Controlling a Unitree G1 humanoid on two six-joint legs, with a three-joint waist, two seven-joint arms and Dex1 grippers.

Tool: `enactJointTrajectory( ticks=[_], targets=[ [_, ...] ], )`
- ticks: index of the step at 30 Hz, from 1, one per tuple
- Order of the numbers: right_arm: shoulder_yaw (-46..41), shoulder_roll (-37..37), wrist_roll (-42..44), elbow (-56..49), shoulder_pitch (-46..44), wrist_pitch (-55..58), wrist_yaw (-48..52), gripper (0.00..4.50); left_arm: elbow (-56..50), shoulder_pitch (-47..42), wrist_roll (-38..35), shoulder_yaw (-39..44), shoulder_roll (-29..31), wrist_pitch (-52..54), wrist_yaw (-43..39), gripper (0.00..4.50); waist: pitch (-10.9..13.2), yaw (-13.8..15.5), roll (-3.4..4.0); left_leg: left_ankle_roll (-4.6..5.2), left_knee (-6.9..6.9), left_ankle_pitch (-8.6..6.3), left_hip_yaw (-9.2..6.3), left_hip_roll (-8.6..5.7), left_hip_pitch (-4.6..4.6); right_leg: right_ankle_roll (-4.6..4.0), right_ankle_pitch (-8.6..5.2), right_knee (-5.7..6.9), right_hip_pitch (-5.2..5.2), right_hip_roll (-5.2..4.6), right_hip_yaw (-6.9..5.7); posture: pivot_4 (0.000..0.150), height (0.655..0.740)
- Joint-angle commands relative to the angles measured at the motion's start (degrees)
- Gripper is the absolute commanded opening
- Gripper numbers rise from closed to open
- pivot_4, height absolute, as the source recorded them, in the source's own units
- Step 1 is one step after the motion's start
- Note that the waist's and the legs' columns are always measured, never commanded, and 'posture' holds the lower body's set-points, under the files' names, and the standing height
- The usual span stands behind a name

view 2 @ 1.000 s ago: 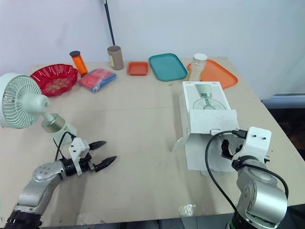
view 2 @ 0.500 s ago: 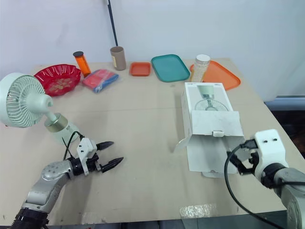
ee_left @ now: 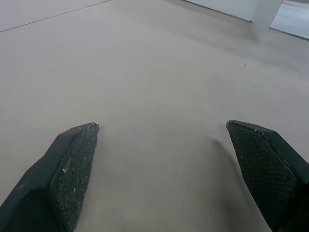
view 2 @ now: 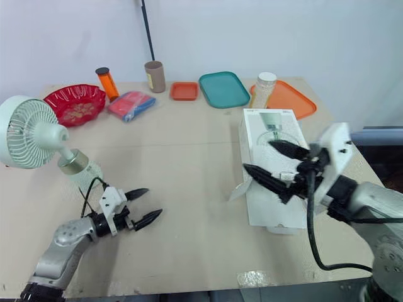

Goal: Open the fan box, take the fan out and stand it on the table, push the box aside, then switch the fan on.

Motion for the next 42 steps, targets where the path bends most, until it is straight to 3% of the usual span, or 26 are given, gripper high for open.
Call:
enactJointTrajectory(
  ticks=[1,7,13,17,30,42],
  targets=[
    [10.8,0.4,-2.3,7.0,-6.3,-7.0,2.4,4.48,-10.4,5.5,-2.3,3.5,1.8,3.2,2.7,4.5,0.0,0.0,-0.05,0.0,0.0,0.0,0.01,-0.01,-0.02,0.01,0.01,0.0,-0.01,-0.02,0.0,0.15,0.74],
    [23.8,3.0,-6.6,20.1,-15.3,-16.6,9.1,4.48,-25.6,17.7,-5.0,10.2,3.0,7.6,7.7,4.5,0.2,0.4,-0.02,0.0,-0.04,0.0,0.0,0.05,0.01,-0.02,0.01,-0.01,-0.05,0.01,-0.01,0.15,0.74],
    [32.3,5.2,-11.2,30.3,-20.1,-24.1,15.9,4.48,-30.1,23.4,-0.7,15.7,-2.6,2.7,16.8,4.5,0.2,0.7,-0.09,0.0,0.0,0.0,-0.12,-0.05,-0.08,-0.01,0.0,-0.04,-0.04,-0.11,-0.15,0.15,0.74],
    [36.4,7.9,-15.5,37.8,-23.1,-29.9,18.3,4.48,-33.9,25.1,-1.9,19.7,-8.3,0.8,23.3,4.5,0.2,0.7,-0.14,-0.01,0.0,0.0,-0.1,-0.02,-0.09,-0.03,0.02,-0.06,-0.05,-0.11,-0.17,0.15,0.74],
    [35.8,15.2,-12.1,45.6,-28.3,-34.6,28.1,4.48,-45.1,26.0,-7.8,30.4,-12.2,9.4,36.1,4.5,0.3,0.5,-0.18,-0.03,0.0,0.01,-0.14,0.02,-0.08,-0.11,0.06,-0.05,-0.05,-0.05,-0.23,0.15,0.74],
    [38.2,17.4,-14.0,47.1,-29.5,-36.8,31.2,4.48,-43.4,22.8,-9.6,36.1,-10.9,10.0,38.1,4.5,0.3,0.3,-0.17,-0.09,-0.01,0.01,-0.17,0.02,-0.09,-0.17,0.1,-0.05,-0.07,-0.07,-0.34,0.15,0.74]
  ],
)
